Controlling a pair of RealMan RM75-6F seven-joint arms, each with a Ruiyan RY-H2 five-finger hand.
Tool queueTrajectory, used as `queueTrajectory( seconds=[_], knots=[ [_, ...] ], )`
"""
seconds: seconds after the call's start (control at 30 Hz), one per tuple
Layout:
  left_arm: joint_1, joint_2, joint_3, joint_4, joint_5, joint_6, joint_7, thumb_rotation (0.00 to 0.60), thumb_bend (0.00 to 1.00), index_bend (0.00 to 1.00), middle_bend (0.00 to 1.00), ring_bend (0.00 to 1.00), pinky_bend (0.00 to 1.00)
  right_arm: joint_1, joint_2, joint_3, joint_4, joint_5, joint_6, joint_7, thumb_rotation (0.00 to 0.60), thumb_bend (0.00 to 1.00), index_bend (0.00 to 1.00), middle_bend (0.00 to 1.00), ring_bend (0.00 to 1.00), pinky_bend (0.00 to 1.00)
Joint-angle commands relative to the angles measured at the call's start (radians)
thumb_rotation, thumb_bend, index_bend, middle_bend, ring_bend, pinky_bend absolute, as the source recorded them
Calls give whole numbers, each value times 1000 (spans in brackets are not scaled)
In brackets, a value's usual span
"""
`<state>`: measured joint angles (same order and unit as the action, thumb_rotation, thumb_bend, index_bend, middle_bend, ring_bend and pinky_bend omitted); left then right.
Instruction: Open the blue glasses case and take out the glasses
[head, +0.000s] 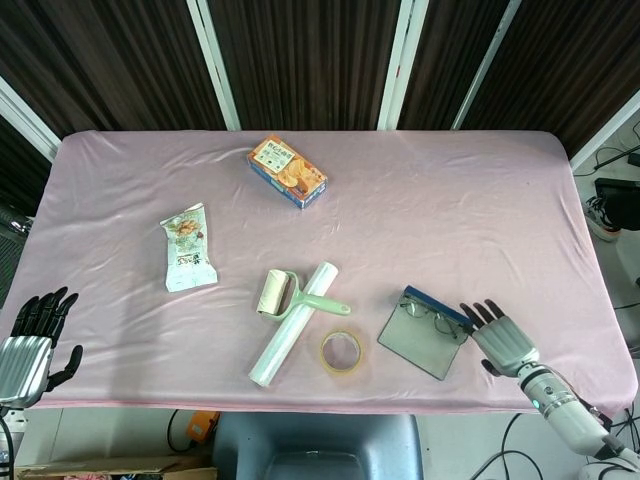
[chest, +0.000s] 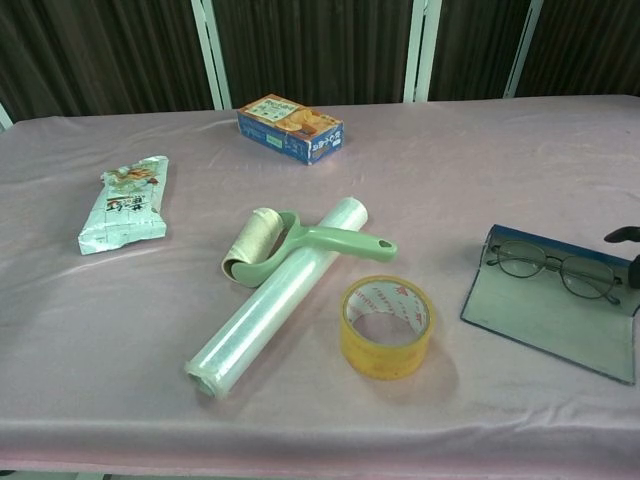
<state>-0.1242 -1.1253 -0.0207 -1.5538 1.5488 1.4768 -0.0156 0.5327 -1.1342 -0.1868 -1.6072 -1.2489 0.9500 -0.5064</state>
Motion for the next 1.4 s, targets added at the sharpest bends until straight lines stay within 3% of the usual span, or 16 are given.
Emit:
queueTrajectory(
  seconds=[0.03,0.6,1.0,1.4],
  knots=[
    [-1,0,-1,0,-2,-2,1,600,425,0,0,26,26,-1,-20,29,43,38,-11,-7,600,463,399,0,0,9],
    [-7,-1,-3,-4,-14,-20,13,600,424,0,0,28,27,105,-181,191,252,259,-99,-110,600,462,384,0,0,9],
    [-1,4,-1,-1,-6,-5,-7,600,424,0,0,35,30,62,-109,192,144,126,-1,-7,600,465,414,0,0,8],
    [1,1,1,-2,-4,-4,5,600,424,0,0,36,31,116,-240,201,340,-11,-59,83,600,465,493,0,0,4]
  ],
)
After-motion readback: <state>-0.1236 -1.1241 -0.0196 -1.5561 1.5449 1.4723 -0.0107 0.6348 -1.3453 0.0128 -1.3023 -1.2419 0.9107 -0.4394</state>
